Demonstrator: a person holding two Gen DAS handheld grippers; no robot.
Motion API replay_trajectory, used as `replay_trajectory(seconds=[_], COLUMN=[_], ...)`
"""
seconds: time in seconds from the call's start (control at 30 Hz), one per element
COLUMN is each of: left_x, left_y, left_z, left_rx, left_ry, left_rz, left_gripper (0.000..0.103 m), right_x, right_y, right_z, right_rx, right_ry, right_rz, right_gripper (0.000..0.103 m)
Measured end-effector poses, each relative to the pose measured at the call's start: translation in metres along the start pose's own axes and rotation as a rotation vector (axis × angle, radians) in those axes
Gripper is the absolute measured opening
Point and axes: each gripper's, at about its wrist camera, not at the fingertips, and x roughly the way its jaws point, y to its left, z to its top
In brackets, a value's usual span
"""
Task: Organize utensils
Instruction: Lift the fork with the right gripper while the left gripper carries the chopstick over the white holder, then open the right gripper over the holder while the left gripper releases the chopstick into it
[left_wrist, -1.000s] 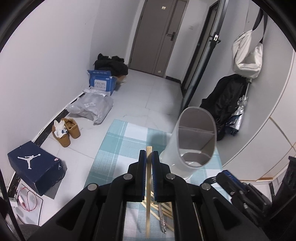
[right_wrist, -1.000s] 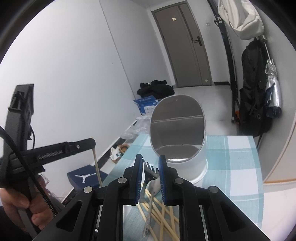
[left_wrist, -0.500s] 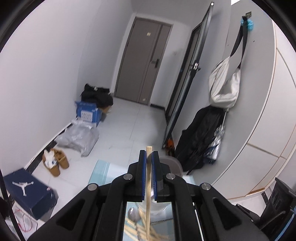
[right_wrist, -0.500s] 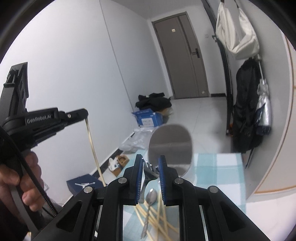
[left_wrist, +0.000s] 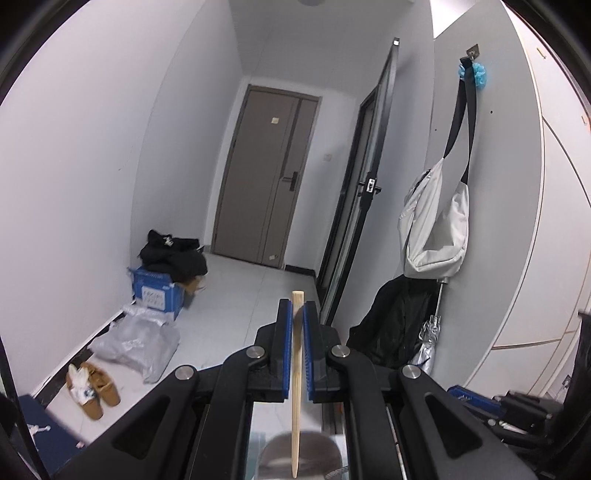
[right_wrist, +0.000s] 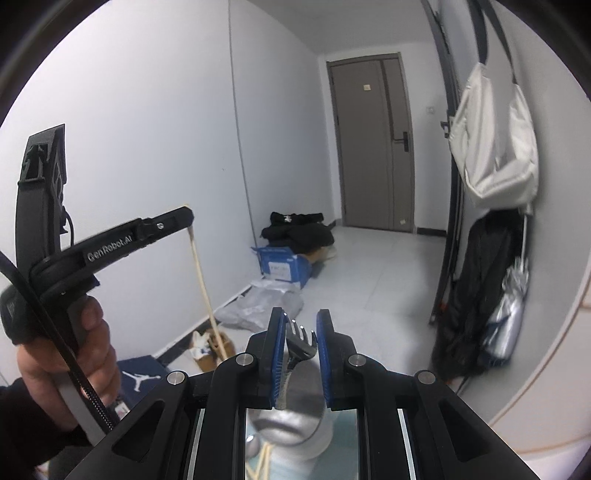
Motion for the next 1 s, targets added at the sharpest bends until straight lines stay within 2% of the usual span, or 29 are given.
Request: replay_trajectory(seconds=[0.17, 0.33, 0.83, 0.9, 1.0], left_x=[0.033, 0.052, 0.082, 0.084, 0.083], left_y=[0.001, 0.002, -0.010, -0.011, -0.011], left_z=[-0.014, -0.026, -0.040, -0.038, -0.035], left_rx=[0.036, 0.065, 0.147, 0.139, 0.135], left_ry=[0.022, 0.061, 0.225, 0.266, 0.306], left_rz=[-0.030, -0.069, -0.197, -0.222, -0.233], left_gripper=[0.002, 0.002, 0.003, 0.006, 0.016], right_x=[0.027, 0.056, 0.101, 0.106, 0.111], right_y=[-0.012, -0.023, -0.046, -0.048, -0.051], right_z=[0.014, 0.013, -0.025, -0.030, -0.036], right_rx=[-0.024, -0.033, 0.003, 0.019, 0.042], right_ry=[0.012, 0.061, 0.153, 0.163, 0.172], right_rz=[0.001, 0.025, 0.114, 0.122, 0.123], right_gripper=[0.016, 0.016, 0.016, 0.016, 0.019])
